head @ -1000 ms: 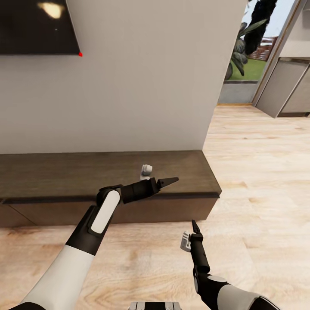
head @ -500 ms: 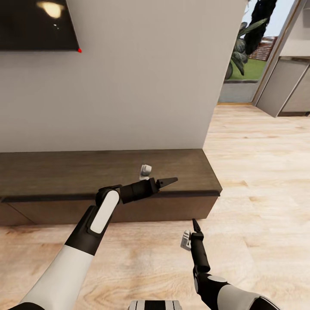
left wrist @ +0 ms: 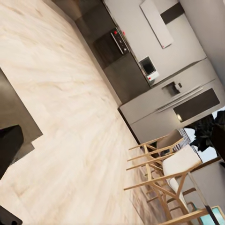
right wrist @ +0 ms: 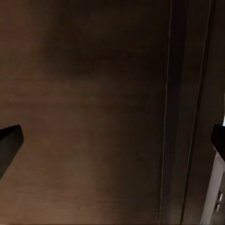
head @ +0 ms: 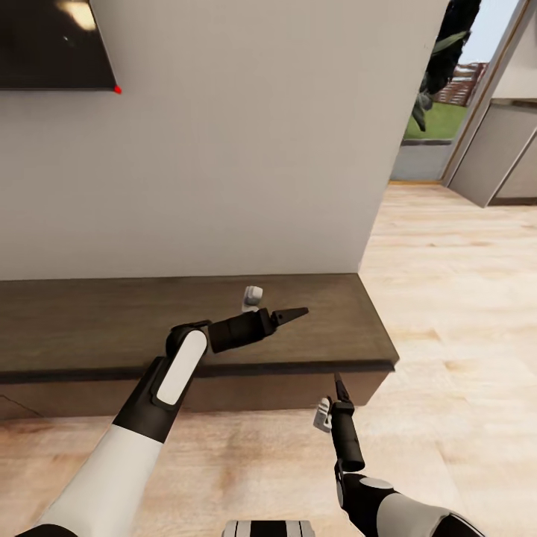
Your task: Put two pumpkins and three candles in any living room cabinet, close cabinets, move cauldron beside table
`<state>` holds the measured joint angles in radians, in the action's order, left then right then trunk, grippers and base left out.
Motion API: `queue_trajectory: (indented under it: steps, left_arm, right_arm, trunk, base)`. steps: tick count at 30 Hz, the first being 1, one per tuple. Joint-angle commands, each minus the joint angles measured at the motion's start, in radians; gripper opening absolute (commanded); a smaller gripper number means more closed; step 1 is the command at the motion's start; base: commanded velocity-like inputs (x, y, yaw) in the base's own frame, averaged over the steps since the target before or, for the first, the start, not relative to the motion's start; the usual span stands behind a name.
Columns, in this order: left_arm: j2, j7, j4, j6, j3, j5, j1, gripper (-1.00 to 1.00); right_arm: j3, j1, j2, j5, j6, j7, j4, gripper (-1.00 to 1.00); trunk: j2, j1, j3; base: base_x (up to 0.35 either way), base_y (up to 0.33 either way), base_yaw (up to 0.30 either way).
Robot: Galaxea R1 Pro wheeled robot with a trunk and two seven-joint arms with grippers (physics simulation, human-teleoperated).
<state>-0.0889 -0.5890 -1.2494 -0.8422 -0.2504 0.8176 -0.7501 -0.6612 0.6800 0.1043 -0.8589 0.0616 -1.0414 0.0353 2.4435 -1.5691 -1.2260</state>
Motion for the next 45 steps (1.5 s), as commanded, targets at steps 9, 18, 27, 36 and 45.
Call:
queue_trajectory:
  steps: [9, 18, 27, 36, 45]
  left_arm:
    - [0.001, 0.0, -0.004, 0.001, -0.001, 0.0, 0.002, 1.0]
    - [0.001, -0.003, -0.005, 0.002, -0.001, 0.0, 0.003, 1.0]
    - [0.002, -0.003, -0.004, 0.001, -0.001, 0.0, 0.003, 1.0]
    - [0.001, -0.002, -0.003, 0.002, -0.001, 0.0, 0.003, 1.0]
    - [0.0, -0.002, -0.003, 0.002, -0.001, 0.0, 0.003, 1.0]
  right_arm:
    - [-0.004, 0.0, 0.0, 0.0, -0.005, 0.004, 0.0, 1.0]
    - [-0.005, 0.0, 0.0, 0.0, -0.006, 0.003, 0.0, 1.0]
    - [-0.006, 0.0, 0.0, 0.002, -0.007, -0.002, 0.002, 1.0]
    - [-0.001, 0.0, -0.012, 0.007, -0.012, -0.004, 0.007, 1.0]
    - [0.0, 0.0, -0.014, 0.009, -0.013, -0.014, 0.008, 1.0]
  trunk:
    - [0.0, 0.0, 0.0]
    - [0.035, -0.019, -0.016]
    - [0.049, -0.027, -0.022]
    - [0.049, -0.027, -0.022]
    - [0.049, -0.027, -0.022]
  base:
    - [0.072, 0.0, 0.0]
    - [0.0, 0.0, 0.0]
    - [0.0, 0.0, 0.0]
    - [0.0, 0.0, 0.0]
    - [0.0, 0.0, 0.0]
